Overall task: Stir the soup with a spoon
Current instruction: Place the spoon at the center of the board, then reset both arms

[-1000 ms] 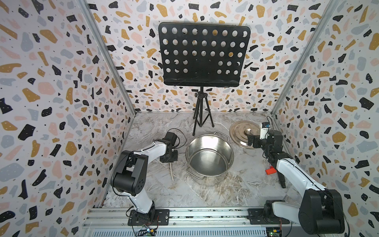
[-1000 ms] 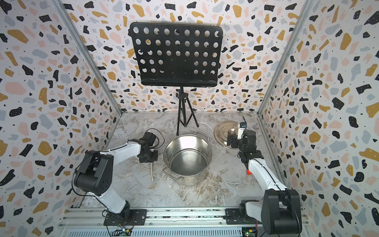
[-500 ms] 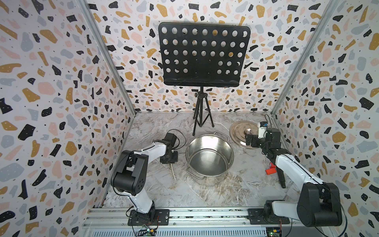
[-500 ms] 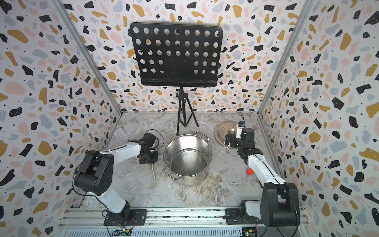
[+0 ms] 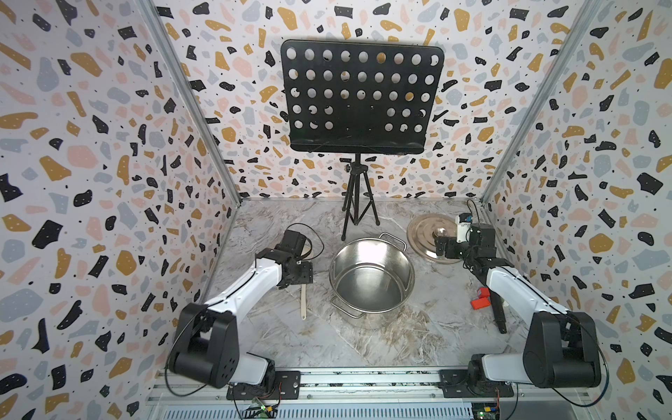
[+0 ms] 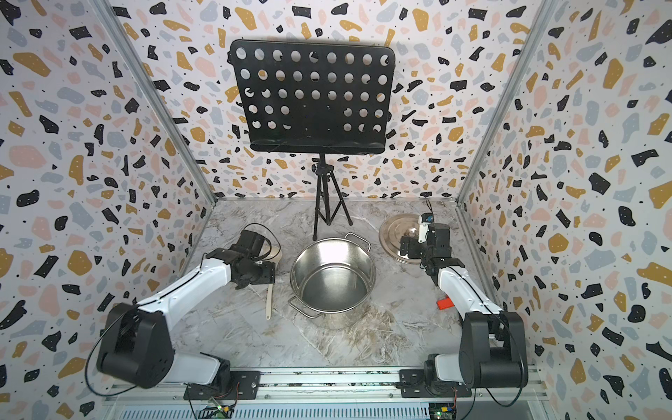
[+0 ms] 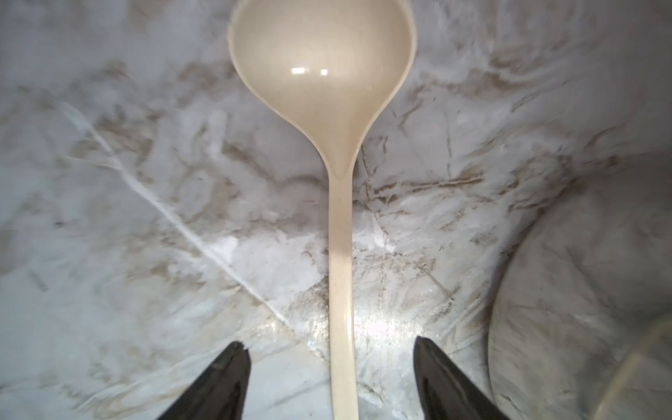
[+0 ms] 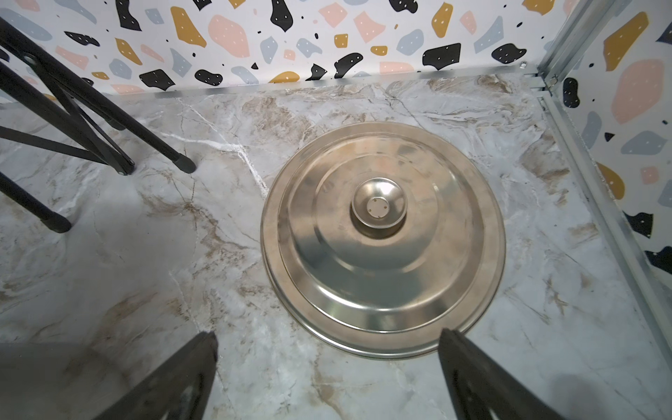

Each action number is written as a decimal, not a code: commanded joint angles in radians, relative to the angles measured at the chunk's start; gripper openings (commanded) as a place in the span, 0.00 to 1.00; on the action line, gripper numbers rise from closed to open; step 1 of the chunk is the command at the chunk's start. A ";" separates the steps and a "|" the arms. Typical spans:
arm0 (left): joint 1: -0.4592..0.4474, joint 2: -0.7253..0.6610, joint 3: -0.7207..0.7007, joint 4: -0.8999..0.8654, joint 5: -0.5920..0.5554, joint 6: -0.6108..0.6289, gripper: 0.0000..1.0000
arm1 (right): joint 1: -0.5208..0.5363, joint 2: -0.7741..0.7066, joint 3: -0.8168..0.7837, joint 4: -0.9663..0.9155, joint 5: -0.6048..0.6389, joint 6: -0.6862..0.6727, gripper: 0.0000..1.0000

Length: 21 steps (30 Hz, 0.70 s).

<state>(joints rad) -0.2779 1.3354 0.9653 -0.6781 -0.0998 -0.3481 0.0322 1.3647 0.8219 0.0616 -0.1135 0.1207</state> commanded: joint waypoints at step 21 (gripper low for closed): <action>0.045 -0.348 -0.749 1.225 -0.194 0.426 0.99 | -0.020 0.048 -0.352 0.508 0.092 -0.150 1.00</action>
<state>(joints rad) -0.2466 0.9447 0.2188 0.2668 -0.3462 0.0189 0.0143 1.4090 0.5293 0.4400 -0.0383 -0.0063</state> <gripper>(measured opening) 0.993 0.994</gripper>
